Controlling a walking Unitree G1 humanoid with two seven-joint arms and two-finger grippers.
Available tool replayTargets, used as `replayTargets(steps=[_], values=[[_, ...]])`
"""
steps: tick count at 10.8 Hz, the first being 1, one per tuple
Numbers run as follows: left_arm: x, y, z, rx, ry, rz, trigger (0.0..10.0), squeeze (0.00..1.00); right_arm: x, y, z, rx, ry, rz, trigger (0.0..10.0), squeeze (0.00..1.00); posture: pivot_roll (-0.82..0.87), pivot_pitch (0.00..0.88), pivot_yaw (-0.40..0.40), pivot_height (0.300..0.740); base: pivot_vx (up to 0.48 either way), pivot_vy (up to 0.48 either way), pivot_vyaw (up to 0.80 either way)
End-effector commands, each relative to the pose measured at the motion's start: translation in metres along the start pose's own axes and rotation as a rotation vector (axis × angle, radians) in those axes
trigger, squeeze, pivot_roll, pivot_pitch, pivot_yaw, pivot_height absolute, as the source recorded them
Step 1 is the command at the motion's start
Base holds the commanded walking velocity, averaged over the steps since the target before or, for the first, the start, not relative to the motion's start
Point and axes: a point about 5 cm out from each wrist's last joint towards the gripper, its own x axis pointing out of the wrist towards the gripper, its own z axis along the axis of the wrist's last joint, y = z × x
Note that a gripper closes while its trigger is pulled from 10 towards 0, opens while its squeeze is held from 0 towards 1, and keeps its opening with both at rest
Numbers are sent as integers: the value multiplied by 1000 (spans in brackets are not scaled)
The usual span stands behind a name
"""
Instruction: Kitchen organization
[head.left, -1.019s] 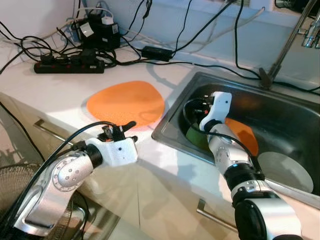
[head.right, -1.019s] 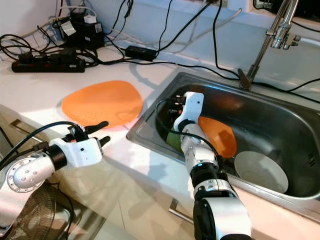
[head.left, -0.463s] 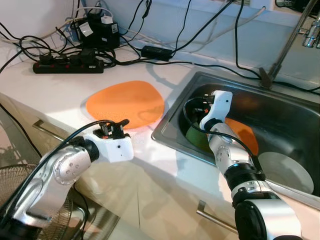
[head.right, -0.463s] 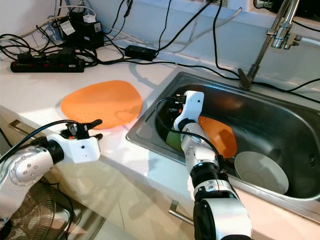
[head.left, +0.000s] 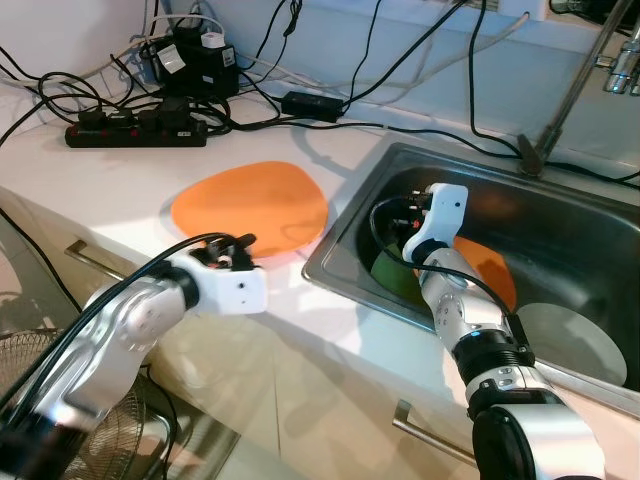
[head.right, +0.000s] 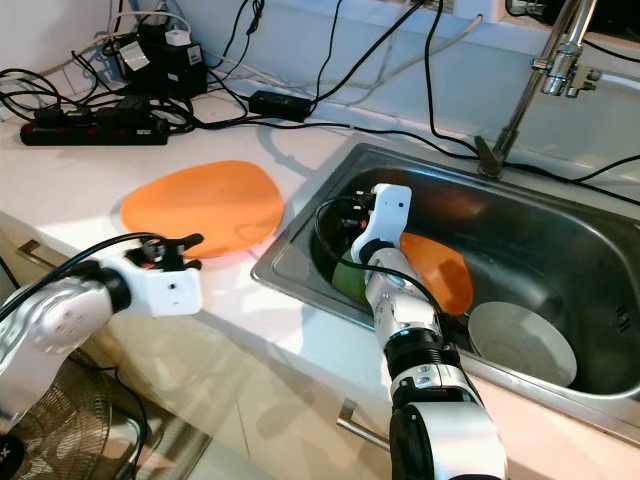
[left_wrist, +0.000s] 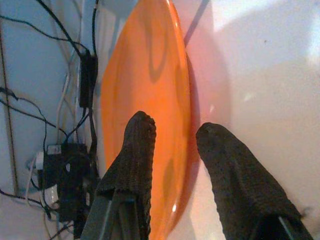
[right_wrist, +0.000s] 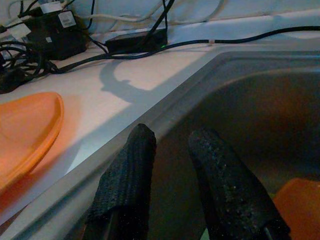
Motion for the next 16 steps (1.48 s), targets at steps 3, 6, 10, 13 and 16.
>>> replayTargets(steps=[3,6,10,13,16], values=[[16,-5,-2,101,11,-75,10000,0,-2,-6,4,7,-6,-24,10000,0,253,19,-24,740,0,0,0],[36,-8,-5,161,46,-97,10000,0,-3,-6,5,6,-10,-25,10000,0,235,23,-19,740,0,0,0],[55,-21,-7,185,73,-134,0,0,-4,-7,5,6,-9,-34,10000,0,220,25,-19,740,0,0,0],[57,-23,-7,192,70,-134,0,0,-5,-6,4,7,-3,-34,10000,0,226,25,-20,740,0,0,0],[56,-23,-9,198,79,-124,0,0,-5,-5,4,9,1,-31,10000,0,230,24,-22,740,0,0,0]])
